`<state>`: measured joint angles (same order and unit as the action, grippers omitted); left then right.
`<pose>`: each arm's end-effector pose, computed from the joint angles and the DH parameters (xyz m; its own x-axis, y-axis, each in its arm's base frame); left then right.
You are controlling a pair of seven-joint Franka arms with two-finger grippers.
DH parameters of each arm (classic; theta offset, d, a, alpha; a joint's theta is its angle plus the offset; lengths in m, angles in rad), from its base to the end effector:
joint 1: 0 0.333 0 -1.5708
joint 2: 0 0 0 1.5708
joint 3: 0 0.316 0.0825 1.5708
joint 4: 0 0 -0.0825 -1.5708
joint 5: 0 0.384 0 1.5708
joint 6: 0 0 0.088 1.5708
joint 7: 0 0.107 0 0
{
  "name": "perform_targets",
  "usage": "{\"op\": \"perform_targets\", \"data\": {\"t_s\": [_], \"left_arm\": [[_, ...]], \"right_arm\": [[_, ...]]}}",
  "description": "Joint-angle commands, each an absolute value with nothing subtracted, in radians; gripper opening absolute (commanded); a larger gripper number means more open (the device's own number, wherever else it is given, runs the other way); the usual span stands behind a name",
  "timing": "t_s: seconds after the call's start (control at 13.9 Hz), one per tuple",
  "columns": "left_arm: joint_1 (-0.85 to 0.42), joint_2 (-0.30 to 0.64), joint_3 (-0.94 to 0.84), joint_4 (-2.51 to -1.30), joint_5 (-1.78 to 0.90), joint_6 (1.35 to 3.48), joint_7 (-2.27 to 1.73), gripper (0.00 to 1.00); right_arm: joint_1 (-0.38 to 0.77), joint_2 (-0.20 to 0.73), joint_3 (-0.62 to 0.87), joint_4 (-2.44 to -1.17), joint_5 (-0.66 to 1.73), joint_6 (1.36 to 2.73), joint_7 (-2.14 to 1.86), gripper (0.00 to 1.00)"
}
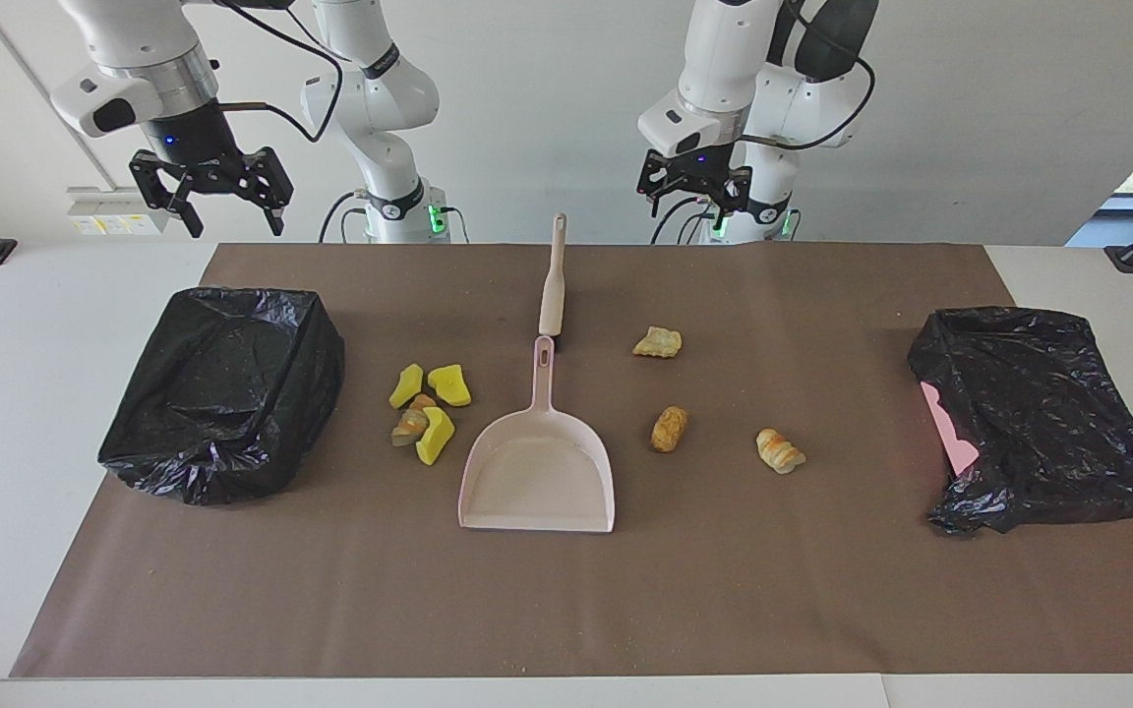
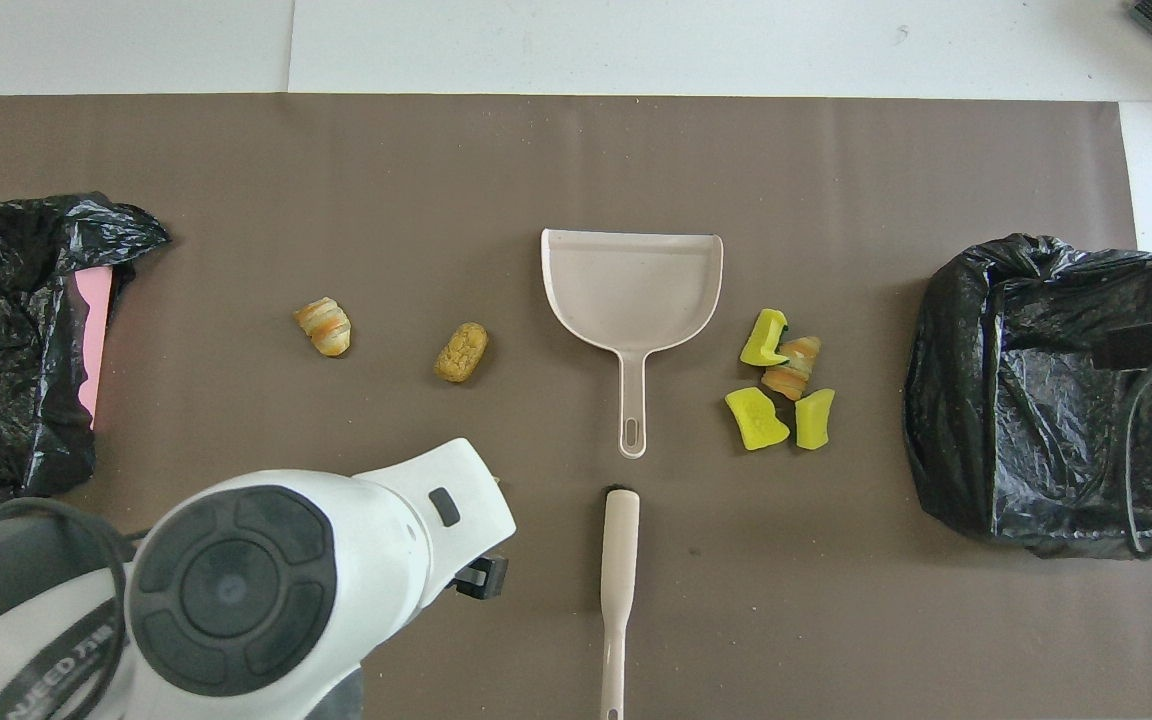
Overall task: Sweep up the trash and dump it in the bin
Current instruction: 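Reach the left gripper to the brush handle and grasp it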
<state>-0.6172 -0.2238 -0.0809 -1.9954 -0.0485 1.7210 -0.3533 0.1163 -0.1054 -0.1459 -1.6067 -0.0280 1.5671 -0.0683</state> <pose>0.3673 -0.3179 0.5520 0.9431 -0.3274 -0.0584 -0.3274 -0.9448 0.0100 0.5209 -0.0231 0.6633 0.9972 0.0385 0.0636 0.0374 -0.9992 0.0170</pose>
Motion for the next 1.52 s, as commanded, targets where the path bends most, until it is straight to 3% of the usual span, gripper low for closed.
{"op": "perform_targets", "data": {"t_s": [0.0, 0.29, 0.65, 0.94, 1.15, 1.44], "left_arm": [[-0.708, -0.256, -0.063, -2.094, -0.064, 1.808, -0.417, 1.0], [-0.848, -0.238, -0.061, -2.206, -0.066, 1.963, -0.549, 1.0], [-1.005, -0.078, -0.061, -2.25, -0.066, 2.166, -0.707, 1.0], [-1.054, -0.037, -0.063, -2.279, -0.066, 2.214, -0.732, 1.0], [-1.086, 0.046, -0.061, -2.276, -0.066, 2.281, -0.778, 1.0], [-1.085, 0.046, -0.06, -2.266, -0.066, 2.261, -0.799, 1.0]], "right_arm": [[0.114, -0.114, -0.143, -1.617, -0.026, 1.568, -0.083, 1.0], [0.114, -0.114, -0.144, -1.617, -0.026, 1.568, -0.083, 1.0], [0.114, -0.114, -0.144, -1.617, -0.026, 1.568, -0.083, 1.0], [0.114, -0.114, -0.143, -1.617, -0.026, 1.568, -0.083, 1.0], [0.114, -0.114, -0.144, -1.617, -0.026, 1.568, -0.083, 1.0], [0.114, -0.114, -0.144, -1.617, -0.026, 1.568, -0.083, 1.0]]}}
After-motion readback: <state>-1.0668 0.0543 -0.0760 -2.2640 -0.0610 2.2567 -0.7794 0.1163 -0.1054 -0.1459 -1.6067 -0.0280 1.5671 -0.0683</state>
